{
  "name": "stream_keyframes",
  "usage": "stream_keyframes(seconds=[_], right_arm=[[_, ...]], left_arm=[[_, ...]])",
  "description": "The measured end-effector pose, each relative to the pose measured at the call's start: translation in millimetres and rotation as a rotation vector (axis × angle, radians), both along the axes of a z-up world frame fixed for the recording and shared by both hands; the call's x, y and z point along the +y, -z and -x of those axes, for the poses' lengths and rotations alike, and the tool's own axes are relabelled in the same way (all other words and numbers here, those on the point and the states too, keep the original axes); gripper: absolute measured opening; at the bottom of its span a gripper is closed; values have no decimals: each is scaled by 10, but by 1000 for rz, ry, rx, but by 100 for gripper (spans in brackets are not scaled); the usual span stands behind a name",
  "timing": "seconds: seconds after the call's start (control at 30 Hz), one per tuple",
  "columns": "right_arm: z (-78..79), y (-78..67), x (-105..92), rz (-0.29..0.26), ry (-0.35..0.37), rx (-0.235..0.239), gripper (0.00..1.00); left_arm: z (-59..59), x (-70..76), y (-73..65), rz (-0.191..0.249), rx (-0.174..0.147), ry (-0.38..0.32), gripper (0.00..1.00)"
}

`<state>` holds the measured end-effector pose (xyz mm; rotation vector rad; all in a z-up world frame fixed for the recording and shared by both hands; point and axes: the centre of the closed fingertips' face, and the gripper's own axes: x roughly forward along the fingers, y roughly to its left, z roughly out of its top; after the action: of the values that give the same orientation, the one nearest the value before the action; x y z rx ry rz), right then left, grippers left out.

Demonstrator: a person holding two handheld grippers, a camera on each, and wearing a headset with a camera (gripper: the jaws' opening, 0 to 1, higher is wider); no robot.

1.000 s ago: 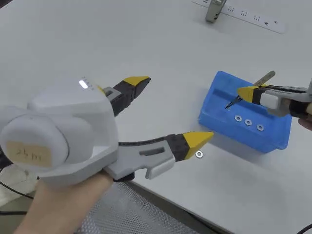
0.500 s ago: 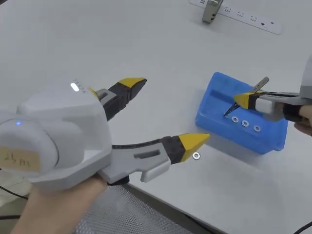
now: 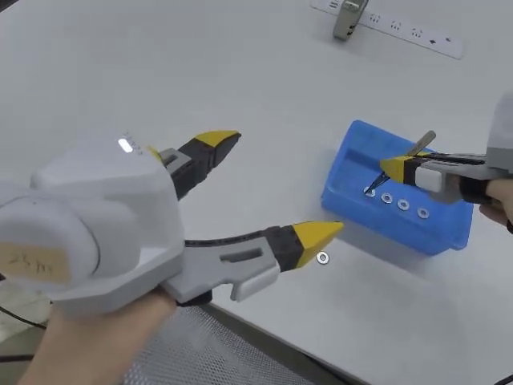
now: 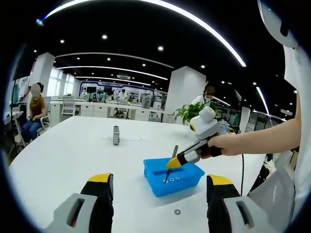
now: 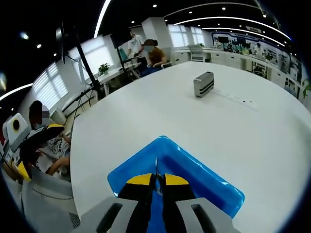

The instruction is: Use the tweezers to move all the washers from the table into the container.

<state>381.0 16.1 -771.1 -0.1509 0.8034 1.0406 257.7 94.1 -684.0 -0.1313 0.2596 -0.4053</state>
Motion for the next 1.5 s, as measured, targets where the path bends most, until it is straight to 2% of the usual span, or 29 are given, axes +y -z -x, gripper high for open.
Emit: stream_keyframes(seconds=[0.17, 0.27, 0.4, 0.43, 0.6, 0.7, 0.77, 0.9, 1.03, 1.13, 1.37, 1.5], right_arm=[[36, -111, -2, -30, 6, -22, 4], [91, -230, 4, -60, 0, -42, 3], [207, -413, 20, -84, -38, -109, 3], [159, -413, 17, -89, -52, -128, 3], [242, -551, 0, -100, -95, -204, 3], [407, -594, 51, -97, -139, -243, 3], [491, -575, 92, -97, -165, -254, 3], [719, -516, 204, -116, -224, -239, 3], [900, -406, 277, -113, -285, -208, 3], [1015, -240, 270, -82, -323, -161, 3], [1145, -18, 207, -44, -351, -110, 3], [1199, 42, 194, -19, -375, -111, 3]], left_arm=[[-2, -8, 2, 2, 1, 4, 79], [-2, -18, 4, -2, 0, 9, 79], [-1, -23, 9, -4, 2, 12, 79], [-1, -25, 10, -5, 2, 13, 79], [0, -37, 12, -6, 2, 17, 79], [1, -46, 11, -6, 1, 21, 79], [1, -49, 12, -8, 1, 22, 79], [3, -59, 12, -8, 0, 26, 79], [2, -61, 11, -7, -1, 26, 79], [4, -64, 14, -8, 0, 28, 79], [9, -73, 16, -9, 0, 32, 79], [12, -77, 17, -9, 1, 34, 79]])
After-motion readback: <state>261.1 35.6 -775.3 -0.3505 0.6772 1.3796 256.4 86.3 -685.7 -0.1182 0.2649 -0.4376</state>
